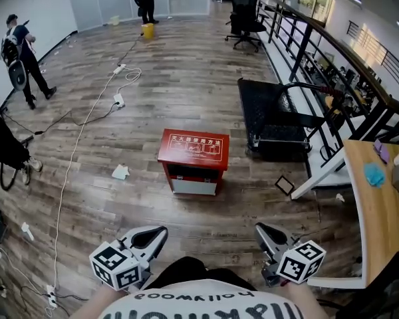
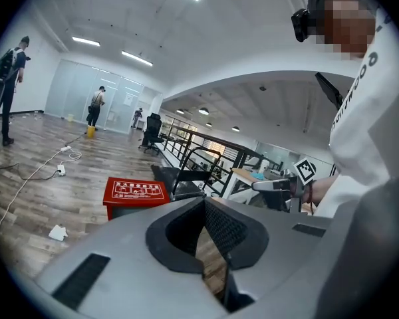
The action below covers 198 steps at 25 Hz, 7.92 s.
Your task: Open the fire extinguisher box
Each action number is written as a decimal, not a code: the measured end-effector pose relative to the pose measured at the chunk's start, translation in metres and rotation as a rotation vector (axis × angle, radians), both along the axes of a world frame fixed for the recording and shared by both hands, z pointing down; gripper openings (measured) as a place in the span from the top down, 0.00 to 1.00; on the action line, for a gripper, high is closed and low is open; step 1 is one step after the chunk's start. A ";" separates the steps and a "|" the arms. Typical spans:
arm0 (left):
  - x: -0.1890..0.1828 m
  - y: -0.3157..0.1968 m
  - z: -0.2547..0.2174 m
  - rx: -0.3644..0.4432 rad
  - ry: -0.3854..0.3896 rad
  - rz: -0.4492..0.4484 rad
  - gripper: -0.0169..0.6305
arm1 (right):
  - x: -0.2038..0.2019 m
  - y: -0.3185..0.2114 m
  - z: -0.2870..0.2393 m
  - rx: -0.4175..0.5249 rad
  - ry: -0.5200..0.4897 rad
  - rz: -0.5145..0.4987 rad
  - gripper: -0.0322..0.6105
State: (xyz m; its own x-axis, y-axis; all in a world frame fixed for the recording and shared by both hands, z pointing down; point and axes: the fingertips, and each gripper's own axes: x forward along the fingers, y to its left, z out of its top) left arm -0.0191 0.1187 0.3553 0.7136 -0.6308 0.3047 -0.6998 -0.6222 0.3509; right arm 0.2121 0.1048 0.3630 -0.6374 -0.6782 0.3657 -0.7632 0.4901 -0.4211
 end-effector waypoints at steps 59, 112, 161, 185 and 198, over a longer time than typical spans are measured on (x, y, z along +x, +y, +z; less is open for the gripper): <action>-0.005 -0.318 0.243 -0.283 0.100 0.096 0.96 | -0.118 -0.266 0.204 -0.346 -0.036 -0.127 0.93; -0.054 -0.437 0.228 -0.140 1.011 -0.101 0.69 | -0.141 -0.274 0.269 -0.383 -0.135 -0.180 0.93; -0.047 -0.591 0.154 -0.333 1.081 -0.423 0.92 | -0.111 -0.437 0.169 -0.239 -0.167 -0.182 0.93; -0.041 -0.670 0.176 -0.355 1.073 -0.581 0.92 | -0.076 -0.517 0.185 -0.271 -0.172 -0.228 0.93; -0.040 -0.710 0.202 -0.398 1.101 -0.611 0.91 | -0.063 -0.544 0.205 -0.319 -0.197 -0.162 0.93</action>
State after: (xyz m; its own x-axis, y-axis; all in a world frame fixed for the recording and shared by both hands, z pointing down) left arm -0.0588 -0.5915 0.5571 0.3402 -0.9403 -0.0102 -0.0620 -0.0332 0.9975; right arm 0.1489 -0.4391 0.5679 -0.8054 -0.4358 0.4017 -0.5765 0.4187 -0.7016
